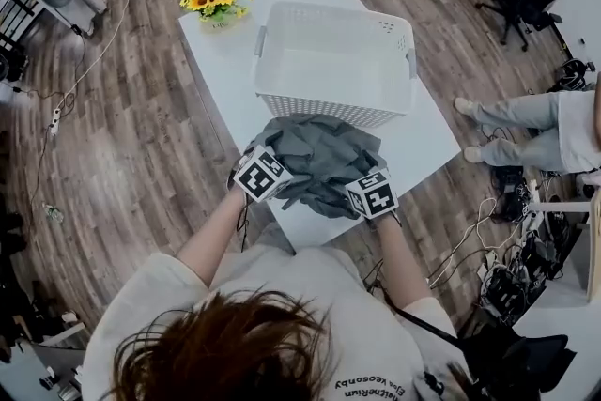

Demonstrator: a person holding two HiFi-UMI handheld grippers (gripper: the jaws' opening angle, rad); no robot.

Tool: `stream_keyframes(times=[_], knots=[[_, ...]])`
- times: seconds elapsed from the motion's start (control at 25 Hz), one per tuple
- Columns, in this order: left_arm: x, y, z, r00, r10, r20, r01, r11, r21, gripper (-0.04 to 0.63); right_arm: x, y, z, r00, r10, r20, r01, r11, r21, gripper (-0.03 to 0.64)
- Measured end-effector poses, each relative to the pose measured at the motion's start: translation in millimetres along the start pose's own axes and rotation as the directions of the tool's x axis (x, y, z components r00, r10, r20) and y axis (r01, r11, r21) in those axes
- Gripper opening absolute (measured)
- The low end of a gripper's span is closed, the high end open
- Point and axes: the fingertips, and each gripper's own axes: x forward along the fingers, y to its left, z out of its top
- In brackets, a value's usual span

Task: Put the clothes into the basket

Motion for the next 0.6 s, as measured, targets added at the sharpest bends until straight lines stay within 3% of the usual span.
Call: stream_keyframes(times=[0.12, 0.24, 0.4, 0.48, 0.6], knots=[[17, -4, -14, 0.997, -0.043, -0.057, 0.043, 0.999, 0.000, 0.549, 16, 1, -12, 0.998, 0.043, -0.047, -0.042, 0.999, 0.029, 0.526], [27, -8, -22, 0.993, -0.074, -0.088, 0.074, 0.997, -0.002, 0.549, 24, 4, -19, 0.996, 0.088, -0.029, -0.086, 0.994, 0.072, 0.525], [36, -9, -28, 0.990, -0.106, -0.092, 0.106, 0.994, -0.014, 0.546, 29, 9, -18, 0.992, 0.123, 0.006, -0.123, 0.992, 0.033, 0.518], [37, -9, -29, 0.989, -0.116, -0.090, 0.115, 0.993, -0.009, 0.546, 31, 16, -16, 0.986, 0.168, 0.002, -0.168, 0.986, 0.006, 0.479], [37, -11, -29, 0.986, -0.132, -0.100, 0.132, 0.991, -0.002, 0.521, 33, 29, -14, 0.969, 0.247, -0.009, -0.247, 0.969, -0.009, 0.353]])
